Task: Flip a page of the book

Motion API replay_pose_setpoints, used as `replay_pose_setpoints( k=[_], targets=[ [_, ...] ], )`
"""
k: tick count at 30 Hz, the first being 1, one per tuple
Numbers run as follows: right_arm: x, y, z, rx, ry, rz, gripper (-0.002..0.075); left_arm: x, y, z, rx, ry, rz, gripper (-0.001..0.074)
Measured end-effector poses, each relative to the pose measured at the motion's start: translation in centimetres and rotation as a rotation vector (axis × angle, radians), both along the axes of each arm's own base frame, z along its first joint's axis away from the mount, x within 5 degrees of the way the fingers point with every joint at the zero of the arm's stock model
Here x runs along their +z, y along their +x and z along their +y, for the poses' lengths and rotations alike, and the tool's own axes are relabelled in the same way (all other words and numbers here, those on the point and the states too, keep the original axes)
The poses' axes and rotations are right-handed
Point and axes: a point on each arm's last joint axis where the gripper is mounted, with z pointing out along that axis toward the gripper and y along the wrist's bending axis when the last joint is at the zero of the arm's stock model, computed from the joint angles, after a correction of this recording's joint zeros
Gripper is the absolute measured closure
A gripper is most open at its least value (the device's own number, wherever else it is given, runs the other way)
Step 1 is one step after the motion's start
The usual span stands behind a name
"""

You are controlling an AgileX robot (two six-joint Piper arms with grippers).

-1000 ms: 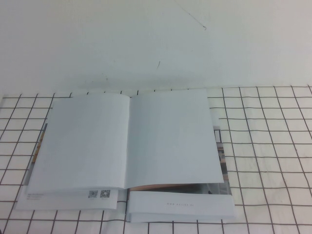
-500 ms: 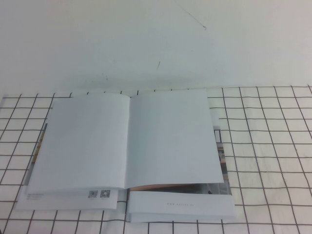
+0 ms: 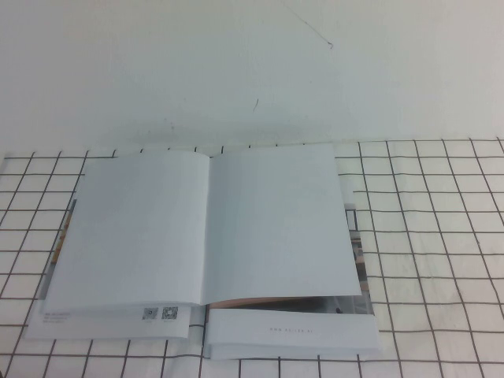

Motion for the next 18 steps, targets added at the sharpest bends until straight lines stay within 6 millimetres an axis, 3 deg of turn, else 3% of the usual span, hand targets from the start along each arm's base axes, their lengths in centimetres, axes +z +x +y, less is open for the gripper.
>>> replay_pose_setpoints(
  k=[7,12,18],
  targets=[
    [-3.7,0.6,-0.1,-0.064,0.005,-0.184,0.0725,0.0,0.0,0.0,0.000,0.000,0.000,0.0737],
    [-7.1,1.1,0.1,-0.050,0.002,-0.177,0.0725,0.0,0.0,0.0,0.000,0.000,0.000,0.0737],
    [-8.1,1.1,0.0,-0.057,-0.003,-0.117,0.0725,0.0,0.0,0.0,0.000,0.000,0.000,0.0737]
  ],
)
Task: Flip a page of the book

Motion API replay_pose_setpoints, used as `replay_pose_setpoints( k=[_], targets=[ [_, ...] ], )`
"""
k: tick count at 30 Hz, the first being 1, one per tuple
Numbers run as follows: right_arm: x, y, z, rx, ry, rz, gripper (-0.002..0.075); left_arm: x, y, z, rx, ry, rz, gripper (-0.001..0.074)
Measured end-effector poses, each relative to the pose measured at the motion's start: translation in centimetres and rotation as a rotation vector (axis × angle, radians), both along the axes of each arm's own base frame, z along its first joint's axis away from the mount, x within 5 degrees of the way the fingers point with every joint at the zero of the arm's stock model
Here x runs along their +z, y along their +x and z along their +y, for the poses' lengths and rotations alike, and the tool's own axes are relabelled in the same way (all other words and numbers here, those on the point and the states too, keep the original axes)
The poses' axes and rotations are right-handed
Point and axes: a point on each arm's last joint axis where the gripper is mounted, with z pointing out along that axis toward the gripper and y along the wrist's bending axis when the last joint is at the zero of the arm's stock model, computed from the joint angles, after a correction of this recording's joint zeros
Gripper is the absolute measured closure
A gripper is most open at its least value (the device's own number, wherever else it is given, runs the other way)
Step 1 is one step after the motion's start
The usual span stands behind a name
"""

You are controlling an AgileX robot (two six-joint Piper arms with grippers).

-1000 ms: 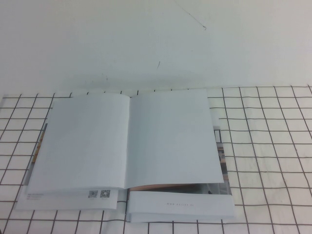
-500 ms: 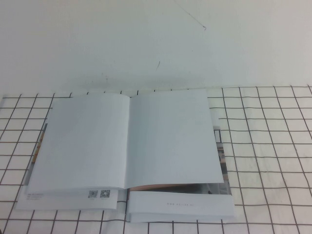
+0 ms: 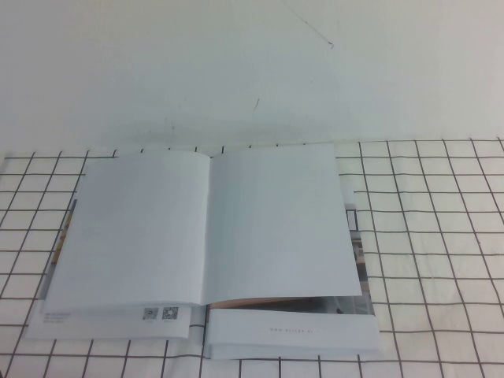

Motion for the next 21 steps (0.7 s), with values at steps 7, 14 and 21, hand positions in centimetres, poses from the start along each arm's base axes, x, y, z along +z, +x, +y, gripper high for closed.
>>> replay_pose_setpoints(
  k=[7,14,21],
  targets=[
    [-0.75,-0.25,-0.07,-0.036,0.084,0.085,0.0725,0.00,0.00,0.00,0.000,0.000,-0.001,0.0737],
    [-0.78,-0.26,0.25,-0.016,0.136,0.091,0.0725,0.00,0.00,0.00,0.000,0.000,-0.001,0.0737],
    [-0.79,-0.27,0.27,-0.019,0.135,0.092,0.0725,0.00,0.00,0.00,0.000,0.000,-0.001,0.0737]
  ],
)
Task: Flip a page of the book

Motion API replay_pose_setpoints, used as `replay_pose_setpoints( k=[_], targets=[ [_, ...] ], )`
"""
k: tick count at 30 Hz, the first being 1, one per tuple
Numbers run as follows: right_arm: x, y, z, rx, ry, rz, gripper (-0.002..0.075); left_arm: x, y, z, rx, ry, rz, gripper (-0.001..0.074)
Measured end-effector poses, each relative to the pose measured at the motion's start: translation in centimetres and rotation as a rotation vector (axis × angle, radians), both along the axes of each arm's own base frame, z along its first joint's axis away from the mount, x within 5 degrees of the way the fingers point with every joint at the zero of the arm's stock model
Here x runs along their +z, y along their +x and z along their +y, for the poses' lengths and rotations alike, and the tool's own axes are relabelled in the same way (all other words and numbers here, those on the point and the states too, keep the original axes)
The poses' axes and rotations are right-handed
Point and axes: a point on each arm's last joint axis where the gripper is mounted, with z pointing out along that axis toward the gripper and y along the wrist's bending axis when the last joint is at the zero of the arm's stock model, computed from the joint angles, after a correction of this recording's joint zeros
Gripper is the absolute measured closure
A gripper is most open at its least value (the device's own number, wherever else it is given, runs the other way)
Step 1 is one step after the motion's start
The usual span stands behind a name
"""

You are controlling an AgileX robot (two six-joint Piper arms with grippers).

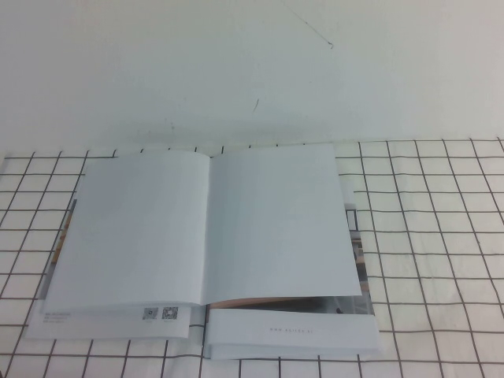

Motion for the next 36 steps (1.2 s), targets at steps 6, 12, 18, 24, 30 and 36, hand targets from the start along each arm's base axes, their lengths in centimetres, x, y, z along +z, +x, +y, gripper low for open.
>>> replay_pose_setpoints(
  k=[6,12,18,24,30,36],
  targets=[
    [0.01,0.00,-0.20,-0.064,0.033,-0.002,0.0725,0.00,0.00,0.00,0.000,0.000,0.000,0.0737],
    [0.01,0.00,-0.28,-0.105,0.067,-0.003,0.0725,0.00,0.00,0.00,0.000,0.000,0.000,0.0737],
    [0.01,-0.01,-0.30,-0.082,-0.003,-0.001,0.0725,0.00,0.00,0.00,0.000,0.000,0.000,0.0737],
    [0.01,0.00,-0.29,-0.077,-0.016,-0.001,0.0725,0.00,0.00,0.00,0.000,0.000,0.000,0.0737],
    [0.01,0.00,-0.29,-0.077,-0.016,-0.001,0.0725,0.00,0.00,0.00,0.000,0.000,0.000,0.0737],
    [0.01,0.00,-0.29,-0.076,-0.018,-0.001,0.0725,0.00,0.00,0.00,0.000,0.000,0.000,0.0737]
  ],
)
